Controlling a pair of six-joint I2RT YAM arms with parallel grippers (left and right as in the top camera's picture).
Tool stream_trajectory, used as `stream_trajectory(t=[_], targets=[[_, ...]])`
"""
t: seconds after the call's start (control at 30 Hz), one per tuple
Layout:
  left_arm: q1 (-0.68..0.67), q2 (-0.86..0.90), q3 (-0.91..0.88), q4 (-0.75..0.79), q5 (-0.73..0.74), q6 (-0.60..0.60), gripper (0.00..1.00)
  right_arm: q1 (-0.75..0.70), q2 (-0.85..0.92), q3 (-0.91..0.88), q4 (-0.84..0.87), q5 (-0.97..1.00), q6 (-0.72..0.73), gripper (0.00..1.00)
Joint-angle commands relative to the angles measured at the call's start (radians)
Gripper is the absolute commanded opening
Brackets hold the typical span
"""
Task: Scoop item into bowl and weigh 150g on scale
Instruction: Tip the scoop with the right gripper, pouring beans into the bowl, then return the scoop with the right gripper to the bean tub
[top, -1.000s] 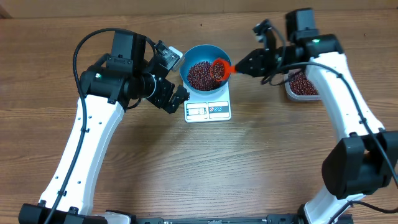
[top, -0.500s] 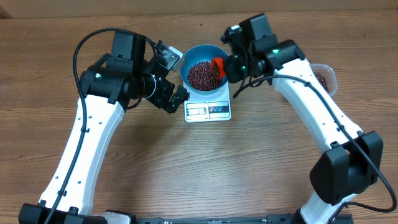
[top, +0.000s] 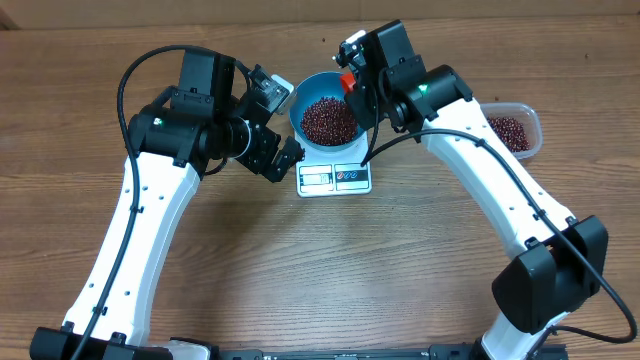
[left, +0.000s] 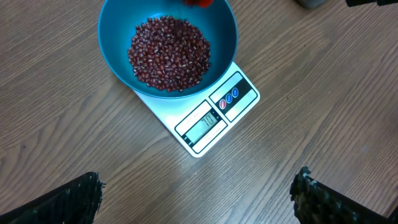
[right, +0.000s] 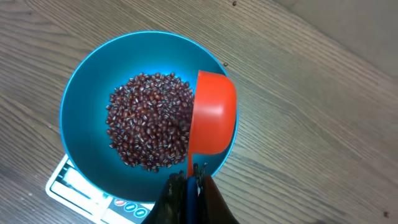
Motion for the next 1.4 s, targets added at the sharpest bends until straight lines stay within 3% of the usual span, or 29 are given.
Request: stream_trajectory(t=[0.0,0.5,0.73,0.97,1.17,1.37], targets=[[0.004,-0.023,-0.005,-0.003,-0.007,0.022,0.99,0.034,-0.009,0.058,-0.001,0.071,-0.019,0.04],[0.004,-0.023,-0.005,-0.003,-0.007,0.022,1.00,0.044,-0.026,0.072,-0.029,0.072,-0.021,0.04],[0.004,-0.023,-0.005,-0.003,-0.007,0.022,1.00,0.001,-0.043,0.124,-0.092,-0.037,-0.010,0.04],[0.004,-0.023,-0.005,-0.003,-0.007,0.022,1.00,-0.131,-0.082,0.227,-0.207,-0.154,0.043,0.04],[0.004,-0.023,-0.005,-0.003,-0.007,0.022,1.00,-0.330,-0.146,0.262,-0.318,-0.317,0.043,0.04],[0.004,-0.023,-0.005,-0.003,-0.007,0.022,1.00,-0.541,-0.158,0.260,-0.407,-0.332,0.042,0.04]])
